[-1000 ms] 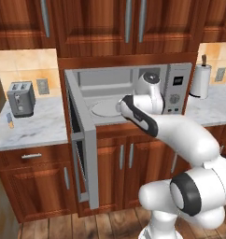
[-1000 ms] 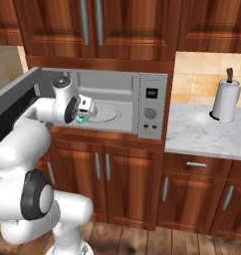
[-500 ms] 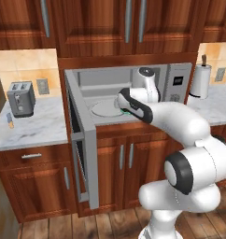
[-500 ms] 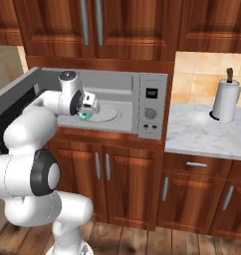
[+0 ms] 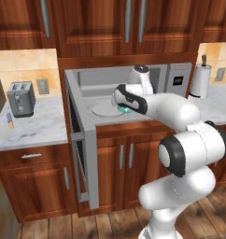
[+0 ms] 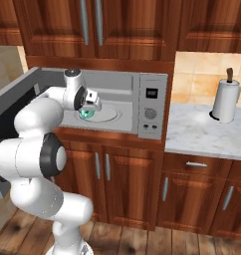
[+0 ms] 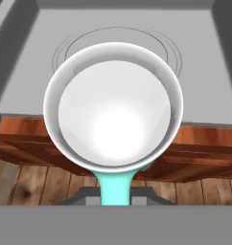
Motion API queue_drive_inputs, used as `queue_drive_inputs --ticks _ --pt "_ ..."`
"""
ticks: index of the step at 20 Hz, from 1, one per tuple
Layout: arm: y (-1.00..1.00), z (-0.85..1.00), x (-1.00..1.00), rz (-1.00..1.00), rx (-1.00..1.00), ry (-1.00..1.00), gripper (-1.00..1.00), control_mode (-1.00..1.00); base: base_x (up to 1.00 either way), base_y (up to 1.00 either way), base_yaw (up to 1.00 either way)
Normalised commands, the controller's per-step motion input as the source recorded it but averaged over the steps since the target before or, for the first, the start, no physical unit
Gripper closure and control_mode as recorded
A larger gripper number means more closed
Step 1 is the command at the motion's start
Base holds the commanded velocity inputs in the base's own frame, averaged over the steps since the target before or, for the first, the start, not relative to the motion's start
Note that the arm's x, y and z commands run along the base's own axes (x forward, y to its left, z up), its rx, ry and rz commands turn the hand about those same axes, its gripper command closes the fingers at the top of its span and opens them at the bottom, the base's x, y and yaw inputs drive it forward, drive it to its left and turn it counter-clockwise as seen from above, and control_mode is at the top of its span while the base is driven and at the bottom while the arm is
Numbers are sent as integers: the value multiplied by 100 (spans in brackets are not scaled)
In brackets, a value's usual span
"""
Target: Pick the mug from the counter and place it inside the microwave. Then close the microwave.
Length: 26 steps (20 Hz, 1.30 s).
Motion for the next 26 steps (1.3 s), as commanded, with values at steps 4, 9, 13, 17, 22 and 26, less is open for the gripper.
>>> queue_drive_inputs --ticks 4,9,13,17,22,26 --pt "7 -29 19 0 0 1 100 -100 0 0 0" --pt "3 -40 3 0 0 0 100 -100 0 0 0" --pt "0 -31 1 0 0 0 100 -100 0 0 0" --pt "0 -11 14 0 0 0 100 -100 0 0 0" --pt "0 0 35 0 0 2 100 -100 0 0 0" --pt "0 0 39 0 0 2 100 -100 0 0 0"
